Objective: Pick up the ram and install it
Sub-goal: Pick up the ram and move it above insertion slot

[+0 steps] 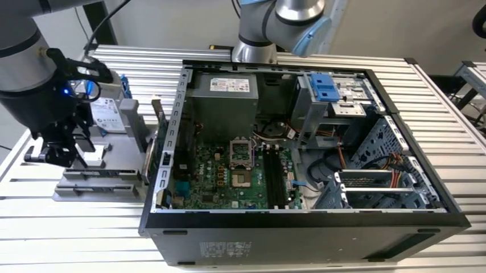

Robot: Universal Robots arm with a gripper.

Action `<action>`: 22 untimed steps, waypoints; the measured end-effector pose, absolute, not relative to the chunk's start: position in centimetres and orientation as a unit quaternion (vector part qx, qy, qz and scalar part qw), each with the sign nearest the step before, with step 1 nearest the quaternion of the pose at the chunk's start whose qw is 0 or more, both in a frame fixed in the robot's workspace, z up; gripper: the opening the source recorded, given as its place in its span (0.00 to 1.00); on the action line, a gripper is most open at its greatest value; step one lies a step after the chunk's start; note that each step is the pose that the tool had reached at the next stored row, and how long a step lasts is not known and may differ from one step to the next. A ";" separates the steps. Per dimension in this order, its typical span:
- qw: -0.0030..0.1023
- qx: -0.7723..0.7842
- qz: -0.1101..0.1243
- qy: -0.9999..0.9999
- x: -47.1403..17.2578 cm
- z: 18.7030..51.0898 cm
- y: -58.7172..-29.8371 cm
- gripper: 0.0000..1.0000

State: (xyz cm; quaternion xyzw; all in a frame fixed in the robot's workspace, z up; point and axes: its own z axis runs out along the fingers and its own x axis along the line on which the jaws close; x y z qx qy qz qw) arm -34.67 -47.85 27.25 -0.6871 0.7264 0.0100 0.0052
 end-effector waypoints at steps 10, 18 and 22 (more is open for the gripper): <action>0.005 -0.689 0.010 0.725 -34.7 25.4 -48.8 1.00; 0.005 -0.694 0.010 0.719 -34.7 24.2 -49.1 1.00; 0.005 -0.694 0.010 0.719 -34.7 23.5 -49.1 1.00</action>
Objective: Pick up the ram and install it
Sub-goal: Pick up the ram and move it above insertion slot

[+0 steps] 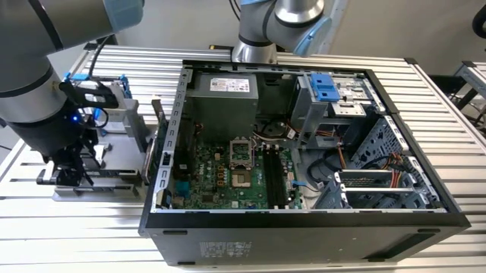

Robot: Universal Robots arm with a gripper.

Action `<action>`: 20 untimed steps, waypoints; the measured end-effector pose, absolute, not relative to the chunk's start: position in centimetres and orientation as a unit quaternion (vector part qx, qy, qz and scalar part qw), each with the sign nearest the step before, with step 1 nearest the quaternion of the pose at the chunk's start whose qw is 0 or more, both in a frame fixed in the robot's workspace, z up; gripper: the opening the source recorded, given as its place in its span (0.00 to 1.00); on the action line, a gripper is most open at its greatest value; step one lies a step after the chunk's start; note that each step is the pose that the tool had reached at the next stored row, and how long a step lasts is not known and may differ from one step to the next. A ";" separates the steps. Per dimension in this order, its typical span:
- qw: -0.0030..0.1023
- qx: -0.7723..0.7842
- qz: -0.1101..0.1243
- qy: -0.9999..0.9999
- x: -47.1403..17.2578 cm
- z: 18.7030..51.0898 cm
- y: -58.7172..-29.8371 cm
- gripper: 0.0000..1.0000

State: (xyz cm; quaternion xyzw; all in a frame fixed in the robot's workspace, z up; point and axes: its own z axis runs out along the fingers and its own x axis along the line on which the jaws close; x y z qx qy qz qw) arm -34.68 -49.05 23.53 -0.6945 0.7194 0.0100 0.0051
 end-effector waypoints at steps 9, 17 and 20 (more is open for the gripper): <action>0.004 -0.694 0.009 0.719 -34.7 22.1 -49.1 1.00; 0.003 -0.694 0.008 0.719 -34.7 20.8 -49.0 1.00; 0.002 -0.694 0.008 0.720 -34.8 20.3 -49.0 1.00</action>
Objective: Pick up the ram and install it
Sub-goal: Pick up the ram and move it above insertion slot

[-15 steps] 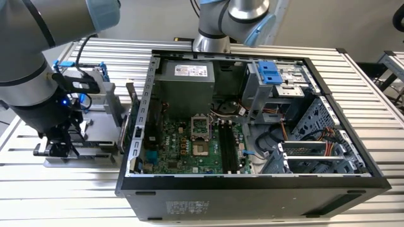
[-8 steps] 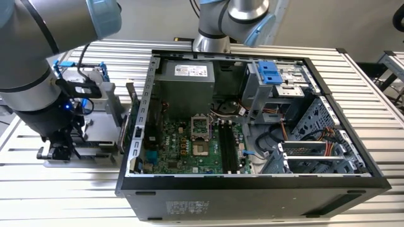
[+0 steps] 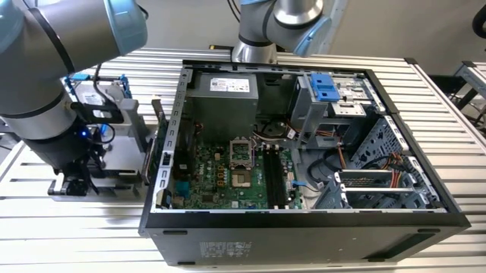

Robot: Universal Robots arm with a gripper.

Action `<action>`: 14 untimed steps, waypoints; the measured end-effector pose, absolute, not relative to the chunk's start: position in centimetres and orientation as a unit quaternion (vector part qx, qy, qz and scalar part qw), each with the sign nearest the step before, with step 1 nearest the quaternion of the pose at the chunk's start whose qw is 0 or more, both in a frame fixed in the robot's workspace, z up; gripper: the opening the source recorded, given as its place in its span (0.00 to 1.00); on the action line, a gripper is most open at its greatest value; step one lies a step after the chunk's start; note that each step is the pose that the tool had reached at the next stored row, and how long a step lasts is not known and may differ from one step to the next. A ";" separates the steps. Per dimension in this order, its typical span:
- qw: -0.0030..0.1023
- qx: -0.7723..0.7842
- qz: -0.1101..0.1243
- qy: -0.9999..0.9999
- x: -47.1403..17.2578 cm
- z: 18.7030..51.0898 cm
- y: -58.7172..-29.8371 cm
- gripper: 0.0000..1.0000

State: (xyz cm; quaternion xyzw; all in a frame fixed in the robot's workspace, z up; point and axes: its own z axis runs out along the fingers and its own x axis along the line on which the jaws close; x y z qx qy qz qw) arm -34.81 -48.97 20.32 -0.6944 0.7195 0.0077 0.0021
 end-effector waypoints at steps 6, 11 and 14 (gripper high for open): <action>0.002 -0.694 0.008 0.719 -34.9 19.7 -49.0 1.00; 0.002 -0.694 0.008 0.719 -34.9 19.6 -49.0 1.00; 0.002 -0.694 0.008 0.719 -34.9 19.6 -49.0 1.00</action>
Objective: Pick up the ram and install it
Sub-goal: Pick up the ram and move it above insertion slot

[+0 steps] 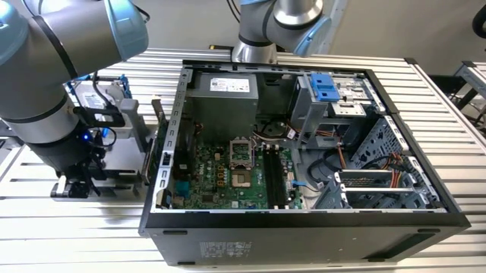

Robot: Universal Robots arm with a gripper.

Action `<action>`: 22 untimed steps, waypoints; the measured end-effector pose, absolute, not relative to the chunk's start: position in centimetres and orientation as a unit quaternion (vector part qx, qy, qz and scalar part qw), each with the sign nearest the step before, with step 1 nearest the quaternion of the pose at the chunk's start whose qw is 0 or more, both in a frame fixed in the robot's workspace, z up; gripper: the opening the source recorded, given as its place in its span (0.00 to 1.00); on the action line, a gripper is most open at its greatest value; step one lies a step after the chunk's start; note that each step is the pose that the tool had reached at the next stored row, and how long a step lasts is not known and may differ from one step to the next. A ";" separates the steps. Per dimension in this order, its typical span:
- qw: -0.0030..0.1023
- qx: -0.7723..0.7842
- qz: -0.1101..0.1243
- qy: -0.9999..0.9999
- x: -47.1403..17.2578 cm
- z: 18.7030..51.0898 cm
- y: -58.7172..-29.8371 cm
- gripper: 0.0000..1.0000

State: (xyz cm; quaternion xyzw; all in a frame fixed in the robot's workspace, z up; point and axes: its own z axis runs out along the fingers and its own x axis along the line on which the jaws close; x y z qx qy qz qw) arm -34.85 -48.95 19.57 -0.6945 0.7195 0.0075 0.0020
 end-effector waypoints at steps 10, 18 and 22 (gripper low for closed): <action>0.002 -0.695 0.007 0.719 -34.8 19.6 -49.0 0.00; 0.002 -0.695 0.007 0.719 -34.9 19.6 -49.0 0.00; 0.002 -0.695 0.008 0.719 -34.8 19.8 -49.0 0.00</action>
